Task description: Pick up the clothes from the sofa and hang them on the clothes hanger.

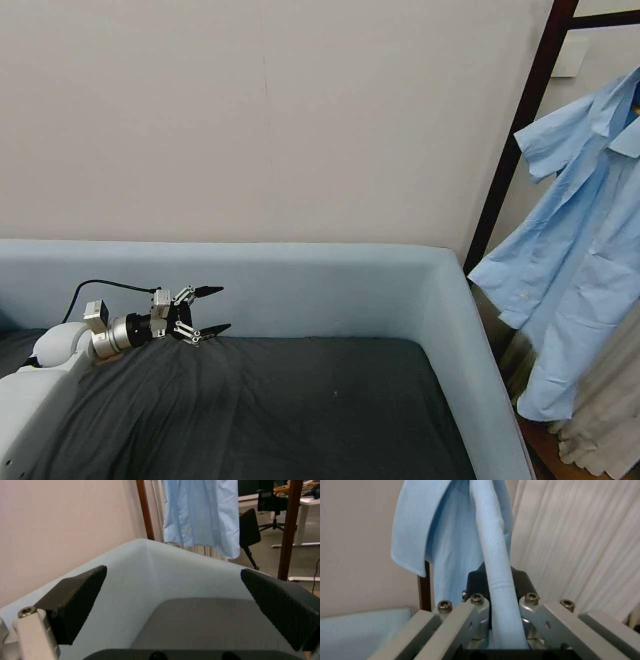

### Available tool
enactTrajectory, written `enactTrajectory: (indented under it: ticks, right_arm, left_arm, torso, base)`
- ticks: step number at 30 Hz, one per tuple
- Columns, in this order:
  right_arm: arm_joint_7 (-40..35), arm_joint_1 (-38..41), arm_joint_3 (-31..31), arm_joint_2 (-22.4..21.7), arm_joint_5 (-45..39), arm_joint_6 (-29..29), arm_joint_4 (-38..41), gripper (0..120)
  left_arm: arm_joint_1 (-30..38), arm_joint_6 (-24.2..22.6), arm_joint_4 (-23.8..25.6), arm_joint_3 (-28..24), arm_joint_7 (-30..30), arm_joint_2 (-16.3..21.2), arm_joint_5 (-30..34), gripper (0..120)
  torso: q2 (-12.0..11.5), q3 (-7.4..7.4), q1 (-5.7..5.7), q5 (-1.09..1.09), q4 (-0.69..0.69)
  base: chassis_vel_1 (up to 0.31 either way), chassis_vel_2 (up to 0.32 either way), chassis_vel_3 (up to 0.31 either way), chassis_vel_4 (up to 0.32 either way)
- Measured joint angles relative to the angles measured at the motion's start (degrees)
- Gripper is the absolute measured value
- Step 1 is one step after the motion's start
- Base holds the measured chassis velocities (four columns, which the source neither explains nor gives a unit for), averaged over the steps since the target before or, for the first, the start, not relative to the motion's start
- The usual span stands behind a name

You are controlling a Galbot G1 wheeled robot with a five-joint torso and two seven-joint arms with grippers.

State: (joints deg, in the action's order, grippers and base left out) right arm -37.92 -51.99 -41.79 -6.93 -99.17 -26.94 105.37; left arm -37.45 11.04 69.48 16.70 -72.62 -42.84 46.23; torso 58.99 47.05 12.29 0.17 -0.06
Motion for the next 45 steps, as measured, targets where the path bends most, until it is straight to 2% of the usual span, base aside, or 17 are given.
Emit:
enactTrajectory:
  ticks: [5, 10, 13, 14, 17, 19, 21, 23, 24, 26, 29, 30, 33, 34, 45]
  right_arm:
    - [4.3, 0.3, 0.2, 1.6, 3.3, 2.8, -0.9, 4]
    - [6.6, 1.0, 1.6, 6.6, 9.0, 3.2, -0.1, 4]
    - [9.4, 1.1, 3.8, 12.3, 17.0, 4.9, -1.2, 4]
    - [9.4, 1.1, 3.8, 12.3, 17.0, 4.9, -1.2, 4]
    - [11.4, 2.3, 5.7, 16.5, 23.0, 6.2, -4.2, 4]
    - [11.8, 2.8, 6.1, 17.2, 24.0, 6.4, -4.7, 4]
    - [13.4, 7.0, 10.9, 20.8, 28.3, 7.1, -7.5, 4]
    - [13.7, 11.8, 16.2, 23.6, 30.0, 7.3, -9.6, 4]
    - [13.7, 11.8, 16.2, 23.6, 30.0, 7.3, -9.6, 4]
    - [13.6, 16.4, 20.7, 25.9, 30.8, 7.7, -11.4, 4]
    - [13.6, 28.6, 30.6, 30.0, 32.8, 7.9, -14.4, 4]
    - [13.6, 28.6, 30.6, 30.0, 32.8, 7.9, -14.4, 4]
    - [12.7, 43.2, 41.7, 32.7, 32.5, 4.9, -17.6, 4]
    - [12.2, 46.6, 44.5, 33.5, 32.0, 3.8, -18.9, 4]
    - [10.0, 67.2, 59.0, 39.3, 27.8, 0.2, -30.0, 4]
  left_arm:
    - [-0.5, 0.1, 0.2, 0.5, 0.0, 0.0, -0.2, 100]
    - [-0.6, 0.1, 0.6, 0.4, 0.2, -0.5, -0.8, 100]
    - [-0.3, -0.4, 1.1, -0.2, 0.5, -0.5, -1.4, 100]
    - [-0.3, -0.4, 1.1, -0.2, 0.5, -0.5, -1.4, 100]
    - [0.2, -1.0, 1.1, -0.7, 0.7, 0.0, -1.8, 100]
    - [0.3, -1.1, 1.1, -0.8, 0.8, 0.0, -1.8, 100]
    - [0.7, -1.4, 0.9, -1.0, 0.9, 0.2, -2.0, 100]
    - [0.8, -1.5, 0.6, -1.1, 1.0, 0.3, -2.0, 100]
    - [0.8, -1.5, 0.6, -1.1, 1.0, 0.3, -2.0, 100]
    - [0.9, -1.5, 0.4, -1.2, 1.1, 0.3, -2.0, 100]
    - [1.2, -1.5, -0.4, -1.3, 1.2, 0.5, -2.1, 100]
    - [1.2, -1.5, -0.4, -1.3, 1.2, 0.5, -2.1, 100]
    - [0.7, -1.3, -1.3, -0.9, 1.2, 0.7, -2.2, 100]
    - [0.4, -1.2, -1.4, -0.7, 1.2, 0.8, -2.2, 100]
    - [0.3, -0.9, -1.7, -0.2, 1.1, 0.9, -2.1, 100]
  torso:
    - [0.0, 0.0, 0.0, -0.03, -0.01]
    - [0.0, 0.0, 0.0, -0.03, -0.03]
    - [0.0, 0.0, 0.0, 0.0, -0.01]
    - [0.0, 0.0, 0.0, 0.0, -0.01]
    - [0.0, 0.0, 0.0, 0.0, -0.02]
    - [0.0, 0.0, 0.0, 0.0, -0.02]
    - [0.0, -0.01, 0.0, -0.06, -0.06]
    - [0.0, 0.0, -0.01, 0.01, -0.06]
    - [0.0, 0.0, -0.01, 0.01, -0.06]
    - [0.0, 0.01, 0.0, 0.07, -0.03]
    - [0.0, 0.02, 0.01, -0.06, 0.03]
    - [0.0, 0.02, 0.01, -0.06, 0.03]
    - [0.0, 0.0, 0.0, -0.07, -0.01]
    - [0.0, 0.0, 0.01, -0.02, -0.02]
    - [0.0, 0.0, 0.01, -0.02, -0.01]
  base:
    - [0.0, 0.0, 0.0, 0.0]
    - [0.0, 0.0, 0.0, 0.0]
    - [0.0, 0.0, 0.0, 0.0]
    - [0.0, 0.0, 0.0, 0.0]
    - [0.0, 0.0, 0.0, 0.0]
    - [0.0, 0.0, 0.0, 0.0]
    - [0.0, 0.0, 0.0, 0.0]
    - [0.0, 0.0, 0.0, 0.0]
    - [0.0, 0.0, 0.0, 0.0]
    - [0.0, 0.0, 0.0, 0.0]
    - [0.0, 0.0, 0.0, 0.0]
    - [0.0, 0.0, 0.0, 0.0]
    - [0.0, 0.0, 0.0, 0.0]
    - [0.0, 0.0, 0.0, 0.0]
    - [0.0, 0.0, 0.0, 0.0]
